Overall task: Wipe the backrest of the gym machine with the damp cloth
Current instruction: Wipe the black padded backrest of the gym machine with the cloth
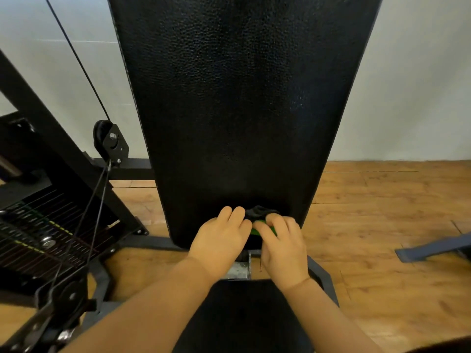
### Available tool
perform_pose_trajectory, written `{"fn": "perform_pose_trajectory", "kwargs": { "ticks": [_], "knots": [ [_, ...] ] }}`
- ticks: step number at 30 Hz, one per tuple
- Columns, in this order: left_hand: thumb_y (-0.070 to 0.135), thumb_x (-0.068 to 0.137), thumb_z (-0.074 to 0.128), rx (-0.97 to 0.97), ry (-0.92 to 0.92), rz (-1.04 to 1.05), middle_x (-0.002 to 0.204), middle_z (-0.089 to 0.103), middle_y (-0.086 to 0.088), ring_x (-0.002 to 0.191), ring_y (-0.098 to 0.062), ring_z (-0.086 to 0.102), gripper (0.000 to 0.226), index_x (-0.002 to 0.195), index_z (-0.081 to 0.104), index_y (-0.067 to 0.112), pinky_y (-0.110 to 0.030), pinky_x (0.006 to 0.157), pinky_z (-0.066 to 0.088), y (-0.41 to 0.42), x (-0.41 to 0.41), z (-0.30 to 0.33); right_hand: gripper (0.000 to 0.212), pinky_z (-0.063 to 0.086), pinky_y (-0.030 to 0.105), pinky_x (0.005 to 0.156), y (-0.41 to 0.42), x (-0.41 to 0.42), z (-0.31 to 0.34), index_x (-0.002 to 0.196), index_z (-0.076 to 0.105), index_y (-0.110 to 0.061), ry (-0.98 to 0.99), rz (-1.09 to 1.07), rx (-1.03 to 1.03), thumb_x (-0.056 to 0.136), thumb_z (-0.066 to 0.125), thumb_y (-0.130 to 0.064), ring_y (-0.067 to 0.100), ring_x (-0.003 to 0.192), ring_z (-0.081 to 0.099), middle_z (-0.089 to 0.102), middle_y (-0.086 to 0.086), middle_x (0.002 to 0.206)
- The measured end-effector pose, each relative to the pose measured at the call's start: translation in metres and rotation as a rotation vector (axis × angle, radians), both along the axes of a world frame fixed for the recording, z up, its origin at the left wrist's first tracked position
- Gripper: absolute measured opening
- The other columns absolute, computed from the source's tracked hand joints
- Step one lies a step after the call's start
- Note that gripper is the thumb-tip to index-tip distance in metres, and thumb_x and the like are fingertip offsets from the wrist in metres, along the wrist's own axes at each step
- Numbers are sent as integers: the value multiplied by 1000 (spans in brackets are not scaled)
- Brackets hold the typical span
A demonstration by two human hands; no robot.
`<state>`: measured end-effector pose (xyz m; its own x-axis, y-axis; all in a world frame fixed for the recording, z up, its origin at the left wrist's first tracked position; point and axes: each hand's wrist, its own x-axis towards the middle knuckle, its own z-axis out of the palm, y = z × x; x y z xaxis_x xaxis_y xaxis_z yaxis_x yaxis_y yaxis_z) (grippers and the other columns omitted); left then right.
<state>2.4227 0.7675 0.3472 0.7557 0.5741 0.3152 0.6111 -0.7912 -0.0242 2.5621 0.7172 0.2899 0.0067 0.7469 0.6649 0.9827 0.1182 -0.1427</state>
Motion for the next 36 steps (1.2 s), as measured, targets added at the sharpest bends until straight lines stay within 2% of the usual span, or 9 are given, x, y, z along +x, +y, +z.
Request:
{"fn": "perform_pose_trajectory", "kwargs": {
  "ticks": [2, 5, 8, 17, 20, 26, 29, 31, 36],
  "knots": [
    [3, 48, 82, 27, -88, 38, 74, 56, -6, 61, -19, 53, 32, 73, 65, 11, -22, 41, 37, 5, -2, 10, 31, 47, 34, 65, 10, -4, 15, 102, 52, -16, 29, -7, 75, 75, 45, -1, 21, 84, 43, 42, 2, 100],
    [3, 68, 67, 106, -223, 104, 74, 55, -8, 63, -21, 53, 11, 77, 65, 10, -21, 42, 34, 16, -9, 35, 24, 38, 30, 65, 31, -15, 46, 93, 63, -11, 65, -15, 203, 80, 45, -1, 21, 79, 42, 41, 2, 95],
    [8, 78, 52, 151, -327, 169, 75, 55, -8, 64, -22, 53, 14, 81, 66, 9, -18, 46, 28, 23, -17, 53, 22, 37, 29, 68, 49, -29, 67, 92, 64, -9, 88, -34, 286, 85, 44, -3, 22, 79, 43, 43, 4, 97],
    [2, 65, 73, 176, -249, 157, 76, 56, -8, 63, -20, 51, 20, 81, 63, 9, -18, 46, 28, 20, -35, 23, 24, 40, 26, 79, 41, -49, 33, 103, 53, -13, 90, 17, 232, 83, 46, -4, 20, 87, 45, 53, 4, 101],
    [4, 52, 83, 112, -163, 165, 75, 56, -6, 62, -19, 53, 35, 80, 62, 11, -20, 43, 35, 14, -48, 1, 24, 42, 26, 78, 34, -57, 13, 98, 63, -11, 23, 54, 112, 80, 49, -6, 19, 85, 47, 66, 8, 93],
    [3, 37, 89, -67, -7, 217, 76, 57, -4, 60, -19, 55, 50, 80, 65, 12, -23, 35, 41, 4, -73, -41, 44, 55, 29, 69, 17, -70, -25, 103, 64, -15, -110, 170, -188, 60, 70, -6, 19, 80, 60, 66, 3, 94],
    [4, 41, 87, -61, -31, 214, 76, 57, -5, 59, -19, 55, 47, 80, 64, 12, -24, 34, 39, 8, -77, -40, 39, 53, 28, 64, 22, -73, -23, 106, 54, -17, -44, 168, -118, 69, 57, -5, 16, 82, 46, 60, 2, 97],
    [4, 47, 86, -47, -92, 251, 75, 56, -5, 60, -20, 55, 41, 81, 63, 12, -25, 35, 38, 9, -81, -35, 34, 52, 28, 65, 27, -78, -15, 104, 62, -15, -5, 152, -61, 75, 44, -7, 16, 83, 44, 51, 1, 101],
    [7, 70, 64, -10, -347, 373, 77, 58, -8, 65, -23, 57, 11, 81, 66, 8, -23, 44, 40, 18, -93, -7, 30, 49, 29, 67, 56, -98, 22, 101, 70, -10, 10, 173, 88, 80, 49, -5, 19, 82, 45, 55, 6, 99]
  ]
}}
